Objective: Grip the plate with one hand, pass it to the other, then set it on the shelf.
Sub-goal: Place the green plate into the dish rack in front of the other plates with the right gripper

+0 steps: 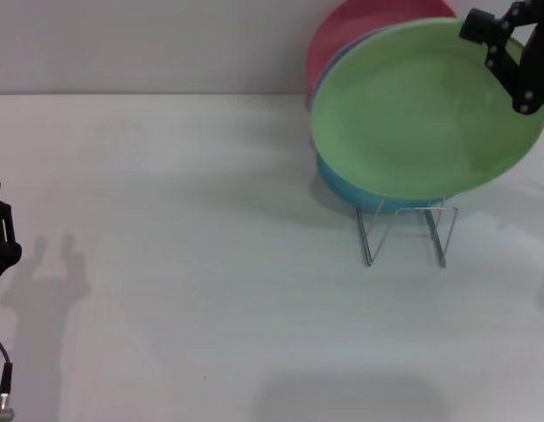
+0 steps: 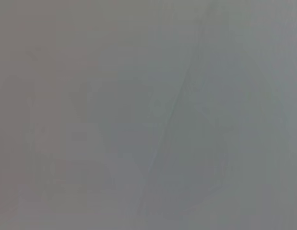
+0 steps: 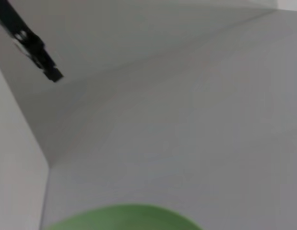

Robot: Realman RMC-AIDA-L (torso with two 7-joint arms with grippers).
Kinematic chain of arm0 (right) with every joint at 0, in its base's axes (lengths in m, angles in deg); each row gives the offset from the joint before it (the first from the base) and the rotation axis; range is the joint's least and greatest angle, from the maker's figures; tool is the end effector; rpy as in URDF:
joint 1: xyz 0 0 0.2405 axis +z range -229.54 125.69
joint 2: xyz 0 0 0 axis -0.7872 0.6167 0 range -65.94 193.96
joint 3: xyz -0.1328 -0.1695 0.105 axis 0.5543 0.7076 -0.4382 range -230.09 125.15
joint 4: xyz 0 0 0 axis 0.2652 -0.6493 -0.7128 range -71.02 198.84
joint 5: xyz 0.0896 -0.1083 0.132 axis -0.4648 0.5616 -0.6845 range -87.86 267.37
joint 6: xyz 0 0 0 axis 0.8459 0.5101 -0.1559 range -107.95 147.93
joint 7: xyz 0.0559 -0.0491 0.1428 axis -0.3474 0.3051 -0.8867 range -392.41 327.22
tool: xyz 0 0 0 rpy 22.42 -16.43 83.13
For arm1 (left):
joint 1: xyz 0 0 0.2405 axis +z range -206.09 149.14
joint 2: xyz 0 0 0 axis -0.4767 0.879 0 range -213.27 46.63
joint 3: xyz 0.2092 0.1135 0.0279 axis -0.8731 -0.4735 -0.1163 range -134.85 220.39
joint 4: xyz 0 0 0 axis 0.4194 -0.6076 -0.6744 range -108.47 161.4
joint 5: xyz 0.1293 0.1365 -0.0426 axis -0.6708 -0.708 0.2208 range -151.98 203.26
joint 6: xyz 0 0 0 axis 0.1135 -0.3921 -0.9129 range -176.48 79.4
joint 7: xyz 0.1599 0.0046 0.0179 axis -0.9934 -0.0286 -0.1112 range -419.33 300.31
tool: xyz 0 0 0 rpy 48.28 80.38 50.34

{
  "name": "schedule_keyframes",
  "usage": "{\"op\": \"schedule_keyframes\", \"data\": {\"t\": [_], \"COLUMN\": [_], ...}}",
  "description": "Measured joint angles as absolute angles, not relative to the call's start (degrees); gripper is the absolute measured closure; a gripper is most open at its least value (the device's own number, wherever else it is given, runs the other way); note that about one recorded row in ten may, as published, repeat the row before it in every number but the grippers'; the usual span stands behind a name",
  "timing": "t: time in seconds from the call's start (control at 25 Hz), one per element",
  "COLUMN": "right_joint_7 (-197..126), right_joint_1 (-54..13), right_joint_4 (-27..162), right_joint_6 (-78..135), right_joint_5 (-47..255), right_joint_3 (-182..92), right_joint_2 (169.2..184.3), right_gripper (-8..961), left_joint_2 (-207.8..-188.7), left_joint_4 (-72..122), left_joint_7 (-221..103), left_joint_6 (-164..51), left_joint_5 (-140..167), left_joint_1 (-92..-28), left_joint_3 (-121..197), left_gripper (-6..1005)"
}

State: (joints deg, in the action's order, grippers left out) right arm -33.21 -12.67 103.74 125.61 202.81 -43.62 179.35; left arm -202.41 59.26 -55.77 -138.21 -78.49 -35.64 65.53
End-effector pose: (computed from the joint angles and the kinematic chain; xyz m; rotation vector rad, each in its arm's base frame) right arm 0.1900 0.3471 0.0962 -1.8924 -1.1121 0.4858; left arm -0.2737 0.2333 -0.0032 -1.2640 -0.6650 -1.0578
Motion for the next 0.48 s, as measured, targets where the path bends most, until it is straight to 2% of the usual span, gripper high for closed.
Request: {"op": "schedule_keyframes", "data": {"t": [0.04,0.48], "right_joint_7": [-33.7,-36.2], "right_joint_1": [-12.8,-13.5], "right_joint_4": [104.9,107.6], "right_joint_6": [124.7,124.6], "right_joint_5": [202.1,202.1], "right_joint_3": [-43.2,-41.8], "right_joint_2": [180.19,181.28], "right_gripper": [933,934], "left_joint_2": [-202.41,-202.33], "left_joint_4": [59.2,59.2], "left_joint_7": [-55.8,-55.8], "left_joint_6": [-138.3,-138.5], "left_joint_5": [-78.5,-78.5], "left_joint_1": [-35.6,-35.6], "left_joint_3": [65.4,65.1], "left_gripper": [664,664]}}
